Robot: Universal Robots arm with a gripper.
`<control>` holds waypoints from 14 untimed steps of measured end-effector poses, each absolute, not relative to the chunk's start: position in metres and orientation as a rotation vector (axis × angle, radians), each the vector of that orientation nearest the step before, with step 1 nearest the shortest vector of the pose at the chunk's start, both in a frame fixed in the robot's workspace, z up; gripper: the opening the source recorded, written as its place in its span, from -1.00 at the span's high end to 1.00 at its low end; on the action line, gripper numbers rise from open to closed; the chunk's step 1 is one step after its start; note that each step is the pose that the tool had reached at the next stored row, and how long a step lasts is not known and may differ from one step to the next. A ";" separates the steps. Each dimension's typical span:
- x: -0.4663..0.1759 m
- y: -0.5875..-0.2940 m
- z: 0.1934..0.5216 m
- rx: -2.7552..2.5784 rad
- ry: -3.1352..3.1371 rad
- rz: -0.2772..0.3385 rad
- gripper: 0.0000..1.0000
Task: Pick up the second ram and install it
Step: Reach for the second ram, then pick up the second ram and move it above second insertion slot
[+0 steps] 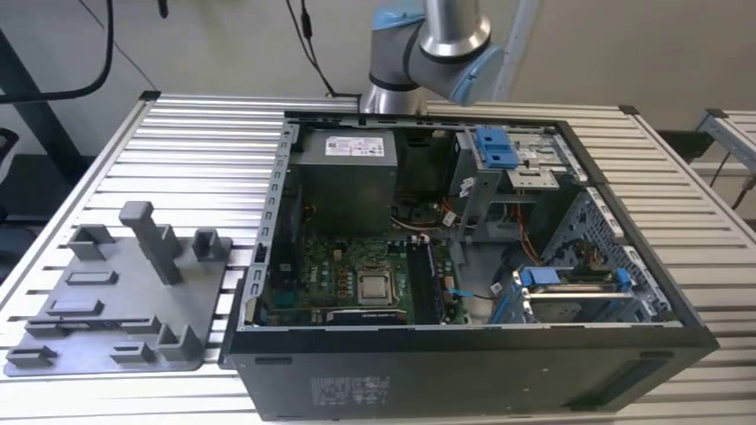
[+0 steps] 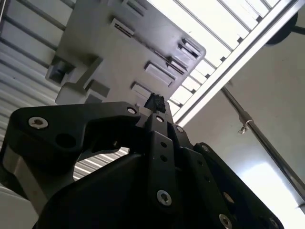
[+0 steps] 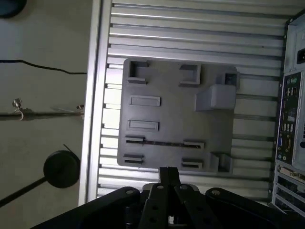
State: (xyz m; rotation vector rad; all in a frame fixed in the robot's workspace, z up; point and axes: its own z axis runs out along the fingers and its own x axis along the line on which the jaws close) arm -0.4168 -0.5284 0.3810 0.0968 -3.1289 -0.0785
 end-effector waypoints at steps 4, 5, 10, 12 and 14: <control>-0.417 -0.528 0.381 0.097 -3.129 -0.079 0.79; -0.417 -0.528 0.381 0.097 -3.129 -0.079 0.79; -0.417 -0.528 0.381 0.097 -3.129 -0.078 0.79; -0.417 -0.528 0.381 0.097 -3.129 -0.079 0.79; -0.417 -0.528 0.381 0.097 -3.129 -0.079 0.79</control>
